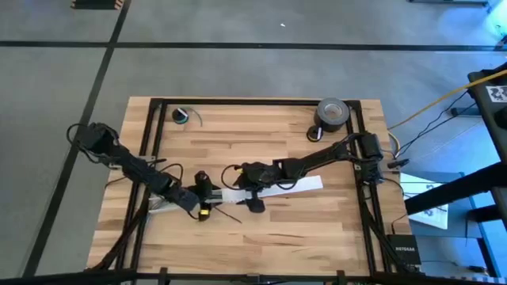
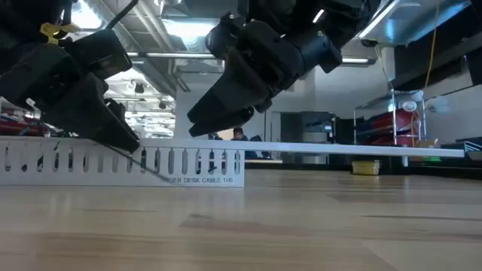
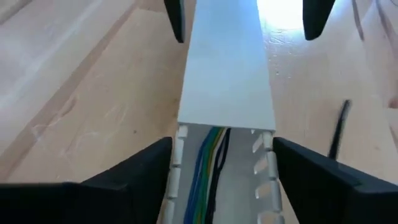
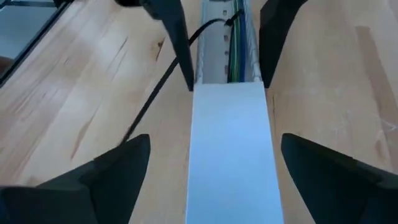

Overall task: Ziptie cables
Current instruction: Close the white cable duct

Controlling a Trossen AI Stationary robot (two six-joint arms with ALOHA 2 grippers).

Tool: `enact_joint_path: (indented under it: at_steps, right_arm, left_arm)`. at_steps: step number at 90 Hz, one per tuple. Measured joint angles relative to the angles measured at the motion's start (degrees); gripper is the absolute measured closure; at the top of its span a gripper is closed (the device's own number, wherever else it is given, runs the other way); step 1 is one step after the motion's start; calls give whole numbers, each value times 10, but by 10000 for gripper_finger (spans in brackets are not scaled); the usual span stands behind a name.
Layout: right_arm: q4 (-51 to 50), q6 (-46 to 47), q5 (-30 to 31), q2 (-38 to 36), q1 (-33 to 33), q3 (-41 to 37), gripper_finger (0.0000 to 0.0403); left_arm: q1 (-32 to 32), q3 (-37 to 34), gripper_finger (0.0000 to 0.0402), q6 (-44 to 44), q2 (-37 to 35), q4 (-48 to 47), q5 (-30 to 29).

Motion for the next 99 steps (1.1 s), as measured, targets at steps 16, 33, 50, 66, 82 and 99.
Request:
enact_joint_path:
  at_steps: [16, 33, 50, 66, 82, 99]
  right_arm:
    - [-17, -14, -22, 0, 0, 0, 52]
    - [-25, -17, 11, 0, 1, 0, 52]
    - [-32, -18, 40, 3, 1, 1, 52]
    - [-34, -28, 64, 5, 0, 0, 52]
    - [-43, -32, 53, 18, 1, 0, 70]
    - [-31, -31, 31, 19, 1, 0, 140]
  left_arm:
    - [0, 0, 162, 0, 0, 0, 0]
    - [0, 0, 163, 0, 0, -1, 0]
    - [0, 0, 163, 0, 0, -1, 0]
    - [0, 0, 163, -3, 0, -2, 0]
    - [0, 0, 163, -5, 0, -2, 0]
    - [0, 0, 163, -5, 0, -2, 0]
